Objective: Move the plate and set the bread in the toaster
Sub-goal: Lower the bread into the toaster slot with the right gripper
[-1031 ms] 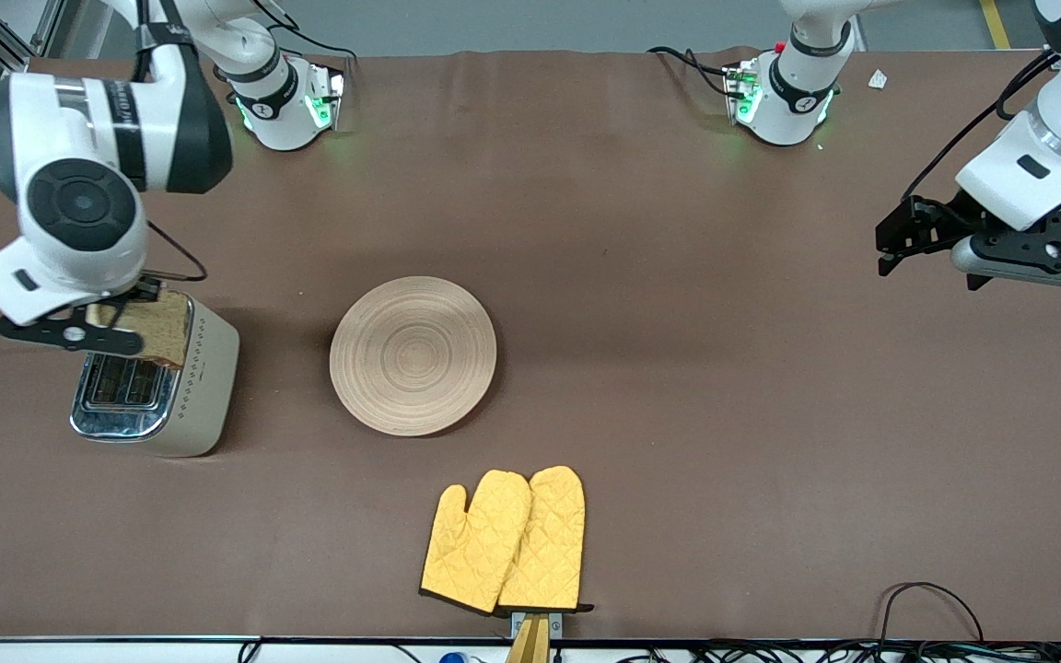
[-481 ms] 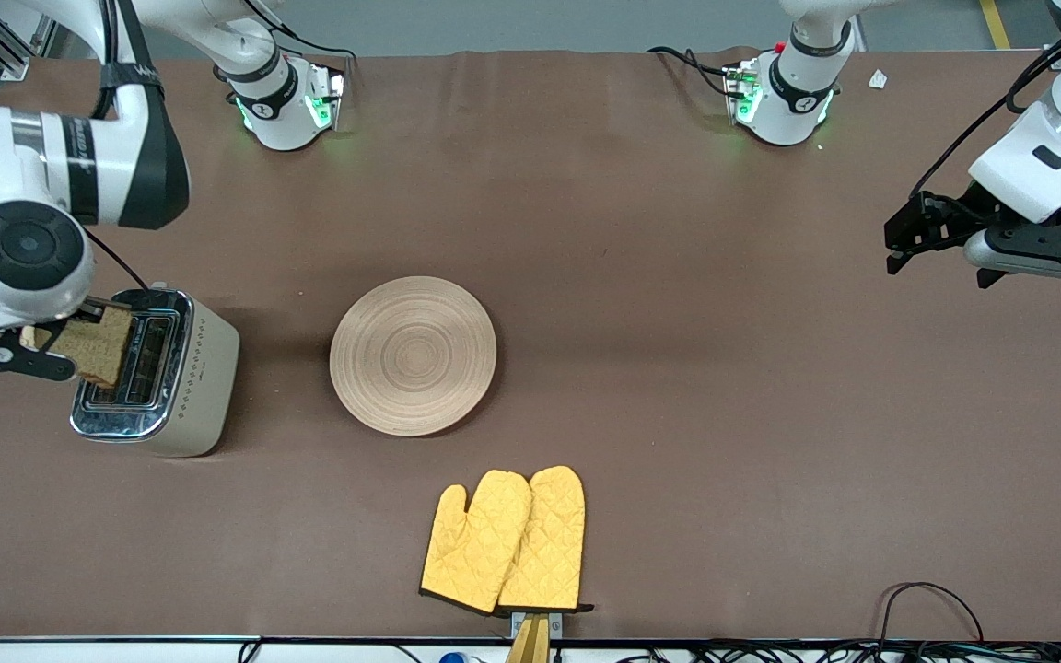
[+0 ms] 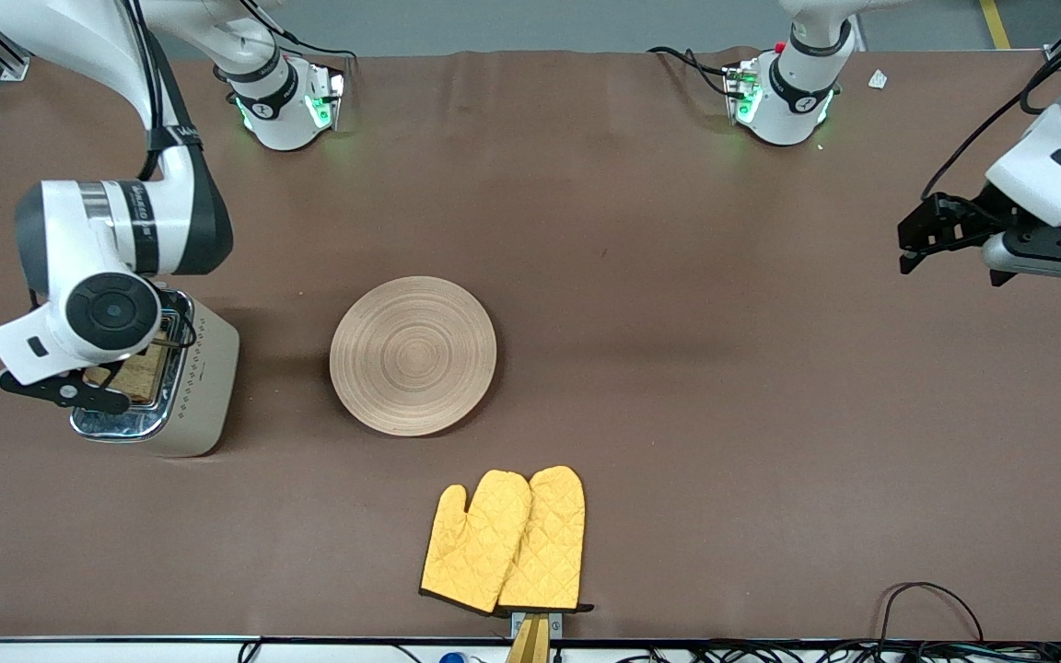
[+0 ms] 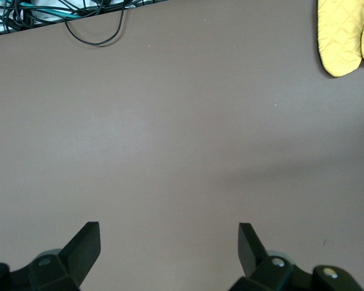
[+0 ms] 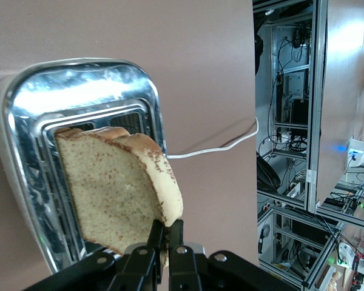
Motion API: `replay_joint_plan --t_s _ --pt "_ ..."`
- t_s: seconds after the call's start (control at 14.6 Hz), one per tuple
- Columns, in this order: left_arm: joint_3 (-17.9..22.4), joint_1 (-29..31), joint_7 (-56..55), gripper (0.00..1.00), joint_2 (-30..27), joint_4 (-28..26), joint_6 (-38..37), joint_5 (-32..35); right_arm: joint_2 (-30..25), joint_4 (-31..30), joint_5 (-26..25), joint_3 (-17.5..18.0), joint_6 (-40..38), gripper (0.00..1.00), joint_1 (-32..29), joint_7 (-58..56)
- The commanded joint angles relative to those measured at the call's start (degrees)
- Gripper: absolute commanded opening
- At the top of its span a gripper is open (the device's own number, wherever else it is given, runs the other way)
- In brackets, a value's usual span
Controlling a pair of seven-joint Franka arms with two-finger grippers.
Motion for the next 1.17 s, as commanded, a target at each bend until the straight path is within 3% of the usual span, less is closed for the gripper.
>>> replay_joint_plan --t_s 0.0,0.07,0.14,0.21,0.34,0.48,0.69,0.82,0.96,1.1 --pt "4.22 -4.84 1.01 1.0 -0.57 0.65 -1.24 1.04 1.93 0.35 -0.57 0.28 1.22 0.01 -0.5 1.23" --pt "6.06 -6.59 0.92 1.0 -0.57 0.57 -1.24 1.03 3.42 0.44 -0.39 0.28 1.57 0.17 -0.76 1.23" --pt "7.13 -7.66 0.92 1.0 -0.57 0.56 -1.24 1.12 4.83 0.44 0.13 0.28 2.97 0.72 -0.94 1.23" --pt "7.4 -8.1 0.66 1.0 -0.65 0.65 -1.24 1.12 6.06 0.44 1.44 0.28 4.72 1.0 -1.11 1.23" --pt "7.49 -8.19 0.92 1.0 -0.65 0.56 -1.24 1.12 6.16 1.57 6.25 0.28 5.44 1.0 -1.99 1.14" --pt "7.4 -7.76 1.01 1.0 -0.65 0.56 -1.24 1.12 5.55 8.22 17.22 0.19 4.14 1.0 -3.22 0.18" --pt "7.14 -7.75 0.4 1.0 -0.65 0.56 -1.24 1.04 3.01 17.2 28.06 0.28 -4.91 1.0 -4.89 -3.32" --pt "7.05 -7.84 0.13 1.0 -0.74 0.56 -2.55 1.03 -1.11 17.58 32.02 0.28 -4.32 1.0 -5.94 -7.54" --pt "7.14 -7.67 0.13 1.0 -0.74 0.56 -2.64 1.03 -5.24 17.32 39.22 0.28 -4.22 1.0 -10.15 -10.89" --pt "7.31 -7.41 0.31 1.0 -0.74 0.48 -2.73 1.03 -9.38 15.48 40.04 0.19 -4.22 1.0 -11.66 -18.16"
